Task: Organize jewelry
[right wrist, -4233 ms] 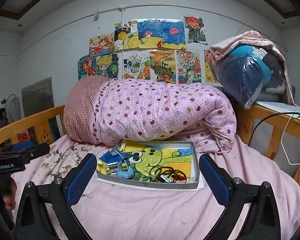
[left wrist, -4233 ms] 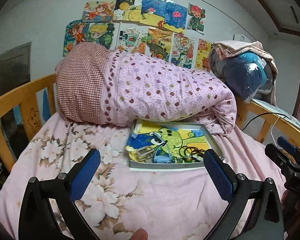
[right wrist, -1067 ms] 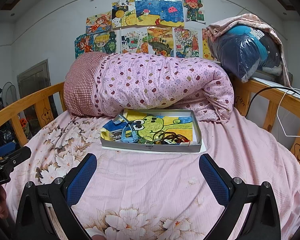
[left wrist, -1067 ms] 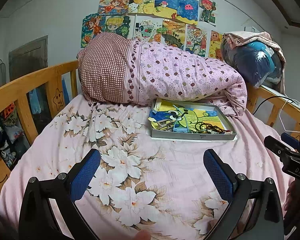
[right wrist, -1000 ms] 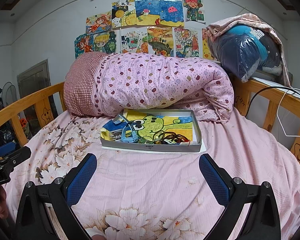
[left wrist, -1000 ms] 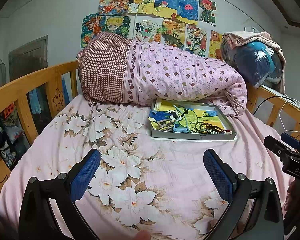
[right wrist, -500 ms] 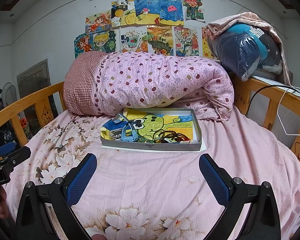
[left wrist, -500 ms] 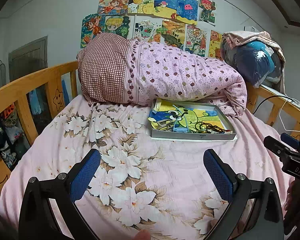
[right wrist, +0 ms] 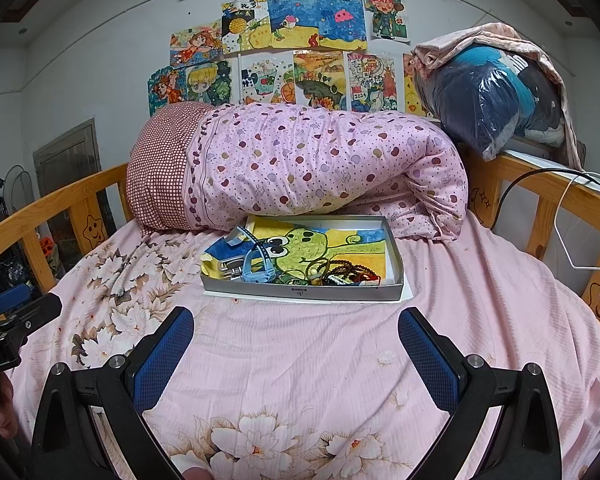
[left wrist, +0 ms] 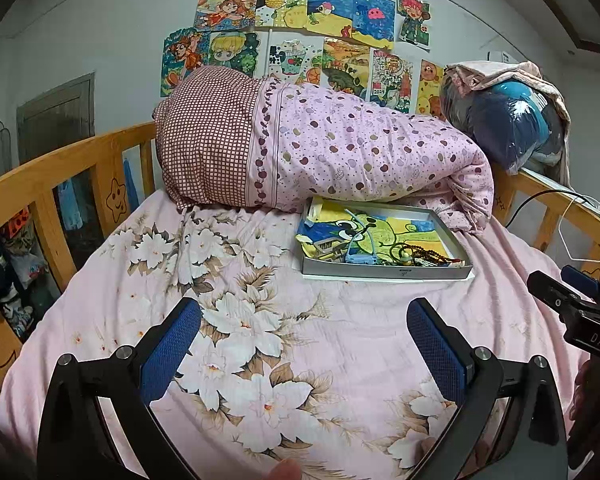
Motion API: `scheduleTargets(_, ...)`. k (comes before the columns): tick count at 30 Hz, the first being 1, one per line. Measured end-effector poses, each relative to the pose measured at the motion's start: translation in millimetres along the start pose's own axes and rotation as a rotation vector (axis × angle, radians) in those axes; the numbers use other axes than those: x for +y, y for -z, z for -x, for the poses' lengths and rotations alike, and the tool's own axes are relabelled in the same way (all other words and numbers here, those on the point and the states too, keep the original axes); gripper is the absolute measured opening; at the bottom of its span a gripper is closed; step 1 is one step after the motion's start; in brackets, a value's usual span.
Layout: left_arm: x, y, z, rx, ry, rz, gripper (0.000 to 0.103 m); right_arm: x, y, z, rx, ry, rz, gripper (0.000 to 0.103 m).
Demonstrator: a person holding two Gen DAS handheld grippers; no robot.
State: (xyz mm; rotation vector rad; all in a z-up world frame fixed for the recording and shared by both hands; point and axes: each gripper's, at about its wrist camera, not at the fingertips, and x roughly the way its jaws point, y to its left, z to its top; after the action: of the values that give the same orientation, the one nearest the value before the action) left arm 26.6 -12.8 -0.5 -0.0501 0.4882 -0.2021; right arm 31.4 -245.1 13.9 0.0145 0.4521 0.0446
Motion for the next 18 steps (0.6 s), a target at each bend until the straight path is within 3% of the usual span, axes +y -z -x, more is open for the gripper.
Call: scheduleTargets(18, -0.9, 0.1, 0.0, 0.000, -0.001, -0.002, 0.101, -0.3, -0.8, 0.4, 0.003, 0.000, -0.002, 0.103)
